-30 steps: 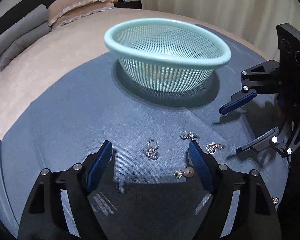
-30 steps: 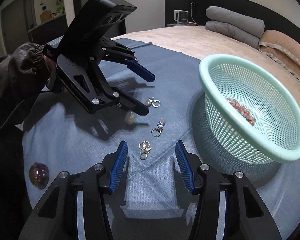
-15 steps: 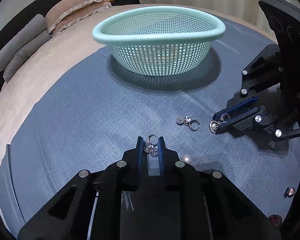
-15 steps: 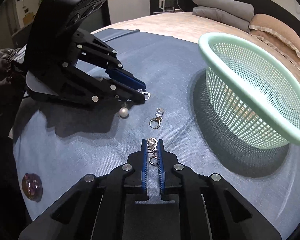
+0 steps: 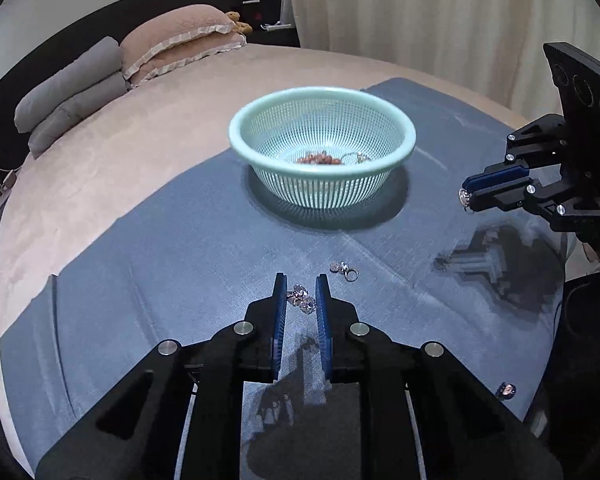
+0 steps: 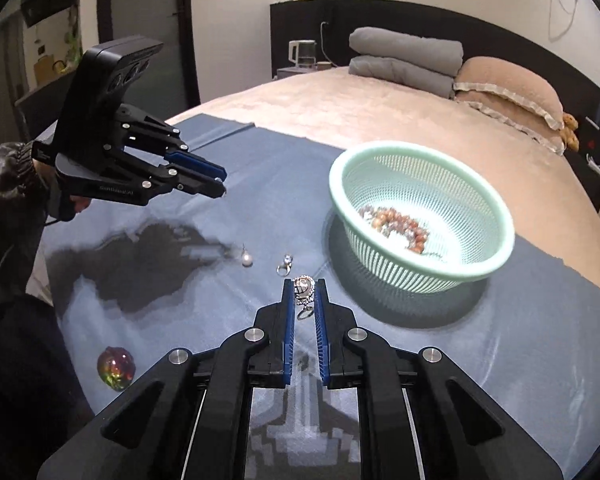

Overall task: Organize jewelry
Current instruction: 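Grasp a silver earring with the left tool while the right tool grasps another, then carry both silver earrings over the basket and open both tools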

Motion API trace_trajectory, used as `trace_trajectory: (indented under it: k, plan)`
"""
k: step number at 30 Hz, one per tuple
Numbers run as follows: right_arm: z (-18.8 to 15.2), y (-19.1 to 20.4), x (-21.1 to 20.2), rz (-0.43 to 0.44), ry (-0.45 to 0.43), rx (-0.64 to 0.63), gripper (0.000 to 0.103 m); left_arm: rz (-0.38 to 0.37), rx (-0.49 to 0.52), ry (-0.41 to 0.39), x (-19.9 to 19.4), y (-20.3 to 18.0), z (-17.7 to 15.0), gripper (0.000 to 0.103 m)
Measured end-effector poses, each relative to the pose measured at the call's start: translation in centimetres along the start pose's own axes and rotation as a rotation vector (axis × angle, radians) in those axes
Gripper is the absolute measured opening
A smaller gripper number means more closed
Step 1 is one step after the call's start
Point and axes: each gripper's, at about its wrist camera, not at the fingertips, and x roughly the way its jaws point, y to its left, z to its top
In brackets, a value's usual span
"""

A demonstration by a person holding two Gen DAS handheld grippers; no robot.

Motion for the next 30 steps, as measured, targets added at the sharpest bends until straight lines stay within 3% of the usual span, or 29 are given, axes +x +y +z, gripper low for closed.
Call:
trace_trajectory:
  k: [11,17,23,30]
  plan:
    - [6.2,-1.4,-11.2,-0.154,-0.278,-0.057,0.009,0.079,0.080,-0.183,-9.2,0.3,7.4,0.015]
    - [10.1,-3.6,-13.6,-0.207,-0.369,-0.063,0.009,0.100,0.155,-0.253,-10.5,-0.8,12.7,0.015]
    - [11.7,-5.7,-11.7,-0.221,-0.374,-0.052,0.009,0.061,0.187,-0.258,-6.7,-1.7,16.9,0.015]
    - [10.8,-10.0,-3.4,-0.180,-0.253,0.057,0.009,-0.008,0.148,-0.176,3.1,-1.5,18.1,0.015]
